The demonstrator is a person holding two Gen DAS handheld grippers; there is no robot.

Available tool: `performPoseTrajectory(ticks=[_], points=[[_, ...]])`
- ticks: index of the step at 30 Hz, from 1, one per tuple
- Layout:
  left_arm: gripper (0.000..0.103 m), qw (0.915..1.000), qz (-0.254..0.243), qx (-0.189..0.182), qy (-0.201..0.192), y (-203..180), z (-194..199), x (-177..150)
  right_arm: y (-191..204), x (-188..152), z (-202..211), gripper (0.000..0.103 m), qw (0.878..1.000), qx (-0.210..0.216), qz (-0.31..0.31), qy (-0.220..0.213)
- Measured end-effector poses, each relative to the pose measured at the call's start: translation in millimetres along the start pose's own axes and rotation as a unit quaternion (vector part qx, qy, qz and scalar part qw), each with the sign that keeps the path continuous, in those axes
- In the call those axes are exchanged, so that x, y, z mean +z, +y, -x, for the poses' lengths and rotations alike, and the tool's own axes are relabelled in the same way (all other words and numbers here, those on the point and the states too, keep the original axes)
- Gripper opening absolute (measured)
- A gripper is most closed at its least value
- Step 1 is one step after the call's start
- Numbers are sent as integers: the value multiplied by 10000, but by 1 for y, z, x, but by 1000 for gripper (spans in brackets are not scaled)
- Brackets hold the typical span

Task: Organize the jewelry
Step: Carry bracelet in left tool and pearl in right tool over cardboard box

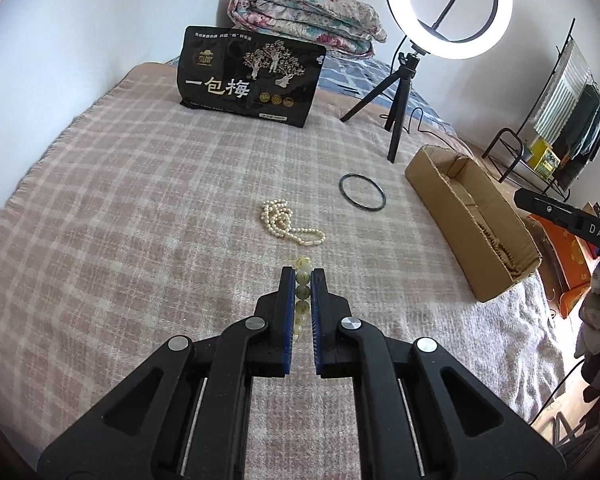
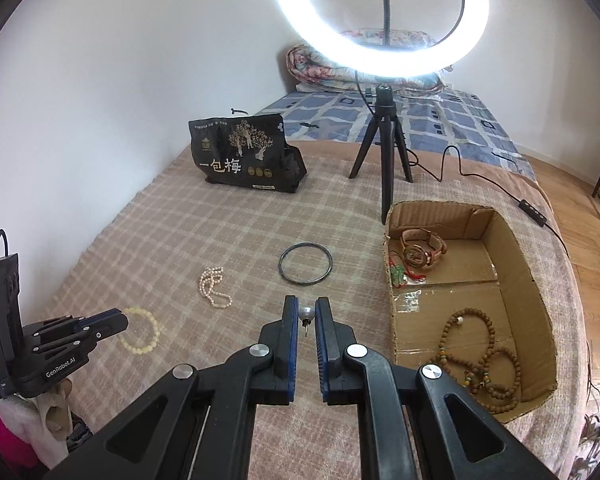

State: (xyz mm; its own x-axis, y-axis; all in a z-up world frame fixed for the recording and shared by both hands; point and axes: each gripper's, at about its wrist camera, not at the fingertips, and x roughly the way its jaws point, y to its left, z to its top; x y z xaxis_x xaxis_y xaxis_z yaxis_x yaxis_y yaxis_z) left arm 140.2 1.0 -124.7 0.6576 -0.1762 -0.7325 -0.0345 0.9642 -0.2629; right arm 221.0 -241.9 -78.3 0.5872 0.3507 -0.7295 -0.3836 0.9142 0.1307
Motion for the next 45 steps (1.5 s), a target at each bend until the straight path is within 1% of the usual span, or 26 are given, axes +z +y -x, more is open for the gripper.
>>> performPoseTrajectory(ticks=[5,9,19,28,34,39,45], points=[[5,9997,-148,-173,-31,-22,4,4,-21,0,16,6,9999,-92,-109,-86],[5,9988,-314,-373,-53,-46,5,9,-42,0,26,6,9994,-179,-236,-169],[5,9927,-776,-922,-71,-118,-3,22,-93,0,37,6,9981,-385,-418,-216],[5,9858,-1068,-1289,-84,-176,-23,37,-124,7,26,6,9976,-490,-440,-202],[5,9834,-1136,-1413,-74,-198,-40,45,-139,14,13,6,9976,-483,-454,-184],[5,9819,-1235,-1438,-35,-213,-58,51,-149,22,-1,6,9977,-431,-501,-126],[5,9805,-1289,-1482,1,-228,-75,56,-155,34,-18,6,9981,-452,-407,-43]])
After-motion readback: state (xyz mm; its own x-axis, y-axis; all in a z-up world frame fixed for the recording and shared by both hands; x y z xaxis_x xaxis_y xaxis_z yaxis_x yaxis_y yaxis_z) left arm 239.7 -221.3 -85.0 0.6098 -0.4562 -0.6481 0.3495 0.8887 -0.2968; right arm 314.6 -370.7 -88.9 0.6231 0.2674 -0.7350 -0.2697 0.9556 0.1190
